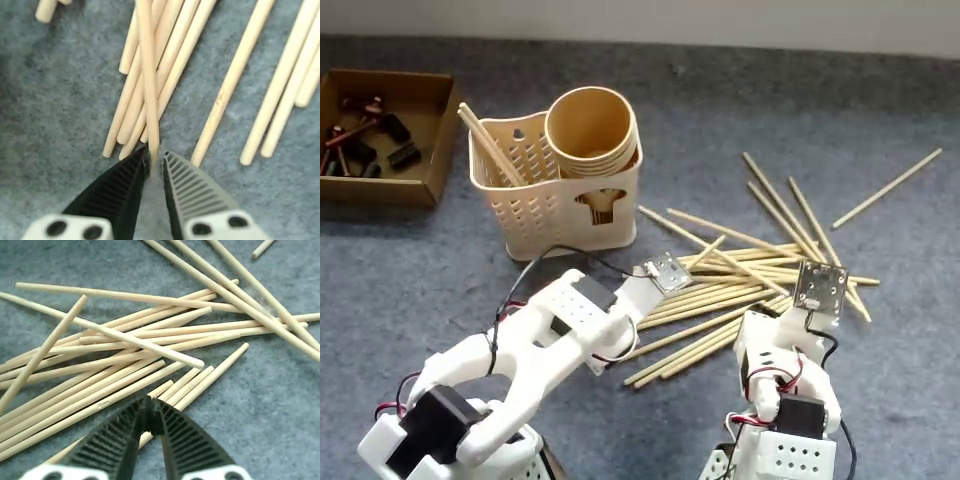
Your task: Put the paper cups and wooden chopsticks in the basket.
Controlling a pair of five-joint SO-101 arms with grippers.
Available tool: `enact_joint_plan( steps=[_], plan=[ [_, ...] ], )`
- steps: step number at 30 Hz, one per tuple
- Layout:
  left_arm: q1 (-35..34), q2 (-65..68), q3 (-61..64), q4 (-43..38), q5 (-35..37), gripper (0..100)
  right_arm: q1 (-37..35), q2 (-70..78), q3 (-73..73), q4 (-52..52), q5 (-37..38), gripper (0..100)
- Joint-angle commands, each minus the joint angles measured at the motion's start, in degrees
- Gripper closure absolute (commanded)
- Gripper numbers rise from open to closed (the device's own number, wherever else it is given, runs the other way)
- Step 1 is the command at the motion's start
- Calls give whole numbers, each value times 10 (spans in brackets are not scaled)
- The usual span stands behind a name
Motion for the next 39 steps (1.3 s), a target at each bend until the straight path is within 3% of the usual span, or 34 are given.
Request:
enact_joint_plan(
  steps=[1, 8, 12, 21, 29, 36, 39],
  plan=[
    [-9, -15, -19, 19, 5, 995, 7, -3, 81, -11, 1, 992],
    [-70, -16, -58, 94, 3, 995, 7, -3, 81, -11, 1, 992],
    [-111, -29, -65, 130, -47, 995, 7, -3, 81, -11, 1, 992],
    [-127, -280, -62, 204, -49, 995, 7, -3, 81, -11, 1, 992],
    [-131, -471, -67, 207, -48, 995, 7, -3, 81, -11, 1, 992],
    [-131, -557, -67, 197, -46, 995, 7, -3, 81, -11, 1, 992],
    [-139, -585, -68, 160, 3, 995, 7, -3, 81, -11, 1, 992]
  ],
)
